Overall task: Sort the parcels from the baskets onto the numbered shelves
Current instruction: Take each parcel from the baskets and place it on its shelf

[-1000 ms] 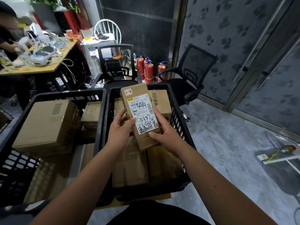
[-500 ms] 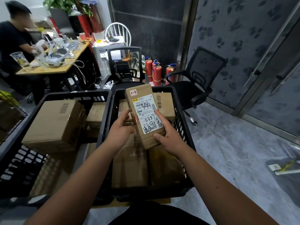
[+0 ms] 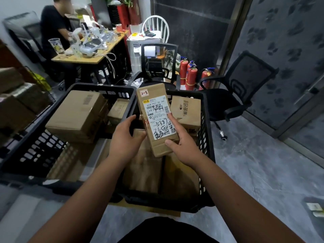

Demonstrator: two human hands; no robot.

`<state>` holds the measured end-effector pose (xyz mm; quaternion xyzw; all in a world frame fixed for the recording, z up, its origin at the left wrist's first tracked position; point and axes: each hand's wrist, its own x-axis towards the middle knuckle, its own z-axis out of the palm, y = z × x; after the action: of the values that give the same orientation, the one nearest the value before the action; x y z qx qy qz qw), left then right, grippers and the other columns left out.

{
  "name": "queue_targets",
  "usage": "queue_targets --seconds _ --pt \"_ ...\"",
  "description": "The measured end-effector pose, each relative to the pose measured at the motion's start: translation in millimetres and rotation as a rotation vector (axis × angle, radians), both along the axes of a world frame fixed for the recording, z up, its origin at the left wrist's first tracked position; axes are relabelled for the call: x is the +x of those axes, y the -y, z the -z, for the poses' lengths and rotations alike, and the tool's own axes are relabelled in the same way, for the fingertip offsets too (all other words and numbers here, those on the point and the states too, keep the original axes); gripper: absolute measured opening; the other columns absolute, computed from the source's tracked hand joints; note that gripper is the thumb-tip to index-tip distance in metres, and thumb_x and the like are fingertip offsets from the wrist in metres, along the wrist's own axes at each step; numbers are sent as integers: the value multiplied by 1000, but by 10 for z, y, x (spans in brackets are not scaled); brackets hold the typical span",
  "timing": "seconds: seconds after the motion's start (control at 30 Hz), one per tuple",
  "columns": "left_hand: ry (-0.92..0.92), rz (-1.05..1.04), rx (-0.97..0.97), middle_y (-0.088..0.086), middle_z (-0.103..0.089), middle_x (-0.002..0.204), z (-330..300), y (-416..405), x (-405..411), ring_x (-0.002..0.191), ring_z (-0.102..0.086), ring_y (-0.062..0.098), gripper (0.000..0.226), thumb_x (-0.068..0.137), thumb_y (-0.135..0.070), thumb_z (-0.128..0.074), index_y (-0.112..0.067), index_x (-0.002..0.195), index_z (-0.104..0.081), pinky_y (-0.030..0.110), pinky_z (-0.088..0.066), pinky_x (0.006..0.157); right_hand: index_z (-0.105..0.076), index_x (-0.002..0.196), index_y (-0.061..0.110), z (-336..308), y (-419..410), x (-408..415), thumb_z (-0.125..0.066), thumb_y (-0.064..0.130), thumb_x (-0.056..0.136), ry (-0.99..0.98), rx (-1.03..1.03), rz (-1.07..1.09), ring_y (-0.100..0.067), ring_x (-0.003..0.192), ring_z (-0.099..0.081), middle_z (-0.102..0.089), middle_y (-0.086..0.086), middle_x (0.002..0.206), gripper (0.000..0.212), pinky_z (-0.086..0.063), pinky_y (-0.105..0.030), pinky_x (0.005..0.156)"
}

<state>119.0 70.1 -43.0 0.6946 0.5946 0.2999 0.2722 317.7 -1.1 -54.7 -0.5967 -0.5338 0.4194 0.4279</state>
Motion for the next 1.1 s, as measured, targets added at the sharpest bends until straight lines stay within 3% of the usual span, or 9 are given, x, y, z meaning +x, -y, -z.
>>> queue_targets --seconds 0.23,0.37,0.5,0.57,0.67,0.8,0.9,1.03,1.1 --pt "-4 -245 27 -3 -57 147 -94 337 -350 136 -52 17 64 93 -35 -79 -25 150 -53 38 -46 108 -13 153 70 -134 -74 -287 -64 14 101 100 -3 -211 -1 147 -27 -23 25 165 92 -34 -38 120" --pt "49 -382 8 -7 -62 142 -68 595 -702 132 -55 12 63 89 -41 -81 -27 145 -57 46 -49 111 -15 151 73 -209 -128 -503 -66 14 98 118 7 -396 2 146 -32 -26 28 159 94 -35 -40 121" --pt "78 -536 28 -8 -63 140 -158 874 -1068 125 -57 7 59 90 -36 -81 -27 144 -59 44 -52 106 -16 151 72 -309 -160 -839 -65 10 100 109 48 -559 32 127 -27 -27 31 155 94 -29 -12 107" --pt "72 -622 43 -9 -63 137 -212 1035 -1252 122 -61 12 59 89 -36 -81 -29 143 -58 44 -54 102 -14 152 72 -359 -177 -1045 -64 10 101 116 56 -643 37 119 -26 -26 35 153 95 -27 -10 102" --pt "30 -748 61 -13 -61 136 -293 1293 -1536 125 -56 9 58 90 -36 -81 -31 143 -58 40 -50 105 -14 150 73 -450 -173 -1397 -65 10 101 117 73 -781 34 122 -26 -27 43 144 95 -29 -10 102" --pt "4 -885 74 -6 -59 145 -367 1686 -1934 131 -56 16 60 91 -40 -79 -34 145 -55 45 -50 108 -20 151 71 -542 -48 -1940 -70 9 98 91 76 -901 9 137 -38 -32 25 152 96 -38 -28 117" --pt "25 -988 80 -5 -59 147 -357 2052 -2241 131 -57 18 61 91 -44 -78 -34 146 -54 49 -51 108 -22 147 75 -583 144 -2328 -71 11 97 71 64 -992 10 133 -39 -34 25 155 96 -39 -29 115" --pt "50 -1067 83 -3 -62 144 -266 2557 -2668 125 -62 17 61 91 -46 -78 -27 145 -57 46 -53 104 -27 150 69 -504 446 -2871 -72 8 96 35 64 -1092 26 124 -42 -38 24 155 93 -46 -11 104" --pt "39 -1090 79 -2 -64 140 -205 2832 -2908 121 -63 18 58 91 -44 -77 -24 143 -59 43 -54 101 -30 150 68 -439 652 -3171 -73 5 95 30 54 -1125 24 127 -42 -40 20 158 94 -48 -25 112"
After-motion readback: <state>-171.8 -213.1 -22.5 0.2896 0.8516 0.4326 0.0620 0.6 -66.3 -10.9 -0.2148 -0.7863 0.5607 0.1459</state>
